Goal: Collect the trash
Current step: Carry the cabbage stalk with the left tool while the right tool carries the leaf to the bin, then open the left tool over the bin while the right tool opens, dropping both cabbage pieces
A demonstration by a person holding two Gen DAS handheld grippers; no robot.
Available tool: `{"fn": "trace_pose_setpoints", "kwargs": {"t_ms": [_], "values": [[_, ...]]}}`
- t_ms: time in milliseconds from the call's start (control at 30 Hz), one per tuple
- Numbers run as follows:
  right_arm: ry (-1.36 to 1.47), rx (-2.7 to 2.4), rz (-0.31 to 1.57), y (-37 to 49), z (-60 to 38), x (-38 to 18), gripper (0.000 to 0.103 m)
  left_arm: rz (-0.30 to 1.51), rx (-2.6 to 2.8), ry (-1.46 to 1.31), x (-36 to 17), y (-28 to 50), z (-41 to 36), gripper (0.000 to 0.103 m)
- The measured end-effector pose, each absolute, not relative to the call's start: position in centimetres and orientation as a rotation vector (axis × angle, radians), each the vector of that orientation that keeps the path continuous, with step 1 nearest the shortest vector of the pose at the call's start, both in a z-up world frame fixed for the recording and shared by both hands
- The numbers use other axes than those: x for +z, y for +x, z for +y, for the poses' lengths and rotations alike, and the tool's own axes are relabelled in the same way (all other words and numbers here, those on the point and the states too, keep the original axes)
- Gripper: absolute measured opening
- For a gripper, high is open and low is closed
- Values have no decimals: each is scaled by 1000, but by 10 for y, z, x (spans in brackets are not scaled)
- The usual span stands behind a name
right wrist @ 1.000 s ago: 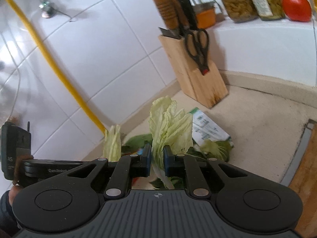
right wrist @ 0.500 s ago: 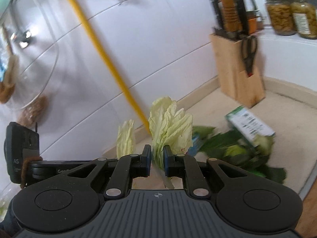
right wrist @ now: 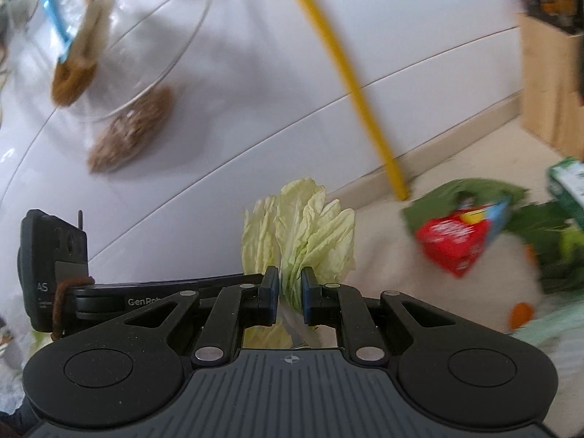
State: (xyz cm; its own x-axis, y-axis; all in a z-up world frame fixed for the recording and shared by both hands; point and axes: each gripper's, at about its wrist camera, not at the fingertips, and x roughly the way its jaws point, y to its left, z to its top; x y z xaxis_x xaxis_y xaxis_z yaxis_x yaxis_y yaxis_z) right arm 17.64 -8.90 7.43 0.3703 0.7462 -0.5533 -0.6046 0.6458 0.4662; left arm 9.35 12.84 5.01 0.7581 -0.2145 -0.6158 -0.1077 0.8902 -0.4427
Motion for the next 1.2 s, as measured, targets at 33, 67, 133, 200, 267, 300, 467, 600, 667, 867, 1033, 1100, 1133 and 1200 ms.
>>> {"fn": "trace_pose_setpoints", "kwargs": {"t_ms": [33, 67, 133, 200, 267, 300, 467, 600, 667, 867, 1033, 1100, 1133, 1200], "values": [[192, 893, 819, 173, -81, 73, 18, 712, -40, -485, 49, 86, 133, 8], [188, 908, 823, 169, -75, 73, 18, 710, -24, -489, 49, 81, 137, 8], [176, 947, 835, 162, -59, 71, 18, 703, 8, -494, 47, 69, 145, 8], [164, 977, 843, 155, -47, 69, 18, 695, 37, -497, 46, 56, 152, 8], [157, 1002, 854, 149, -35, 67, 18, 684, 62, -502, 44, 44, 159, 8], [151, 1014, 862, 146, -29, 66, 18, 681, 71, -509, 43, 39, 162, 8], [124, 1065, 892, 128, -5, 55, 18, 684, 118, -521, 30, 19, 174, 8], [116, 1082, 932, 123, 18, 35, 18, 718, 158, -525, 12, 11, 185, 8], [98, 1061, 959, 122, 27, 23, 18, 740, 176, -541, 2, 9, 191, 8], [69, 1038, 1028, 121, 42, -1, 18, 768, 196, -556, -10, 2, 200, 8], [48, 1038, 1075, 121, 58, -17, 25, 767, 225, -529, -11, -1, 204, 8], [44, 1036, 1085, 120, 63, -20, 28, 766, 233, -537, -11, -3, 207, 8], [42, 1035, 1086, 120, 63, -20, 29, 767, 235, -542, -12, -4, 209, 8], [34, 1035, 1085, 119, 66, -20, 31, 771, 241, -551, -14, -6, 212, 8]]}}
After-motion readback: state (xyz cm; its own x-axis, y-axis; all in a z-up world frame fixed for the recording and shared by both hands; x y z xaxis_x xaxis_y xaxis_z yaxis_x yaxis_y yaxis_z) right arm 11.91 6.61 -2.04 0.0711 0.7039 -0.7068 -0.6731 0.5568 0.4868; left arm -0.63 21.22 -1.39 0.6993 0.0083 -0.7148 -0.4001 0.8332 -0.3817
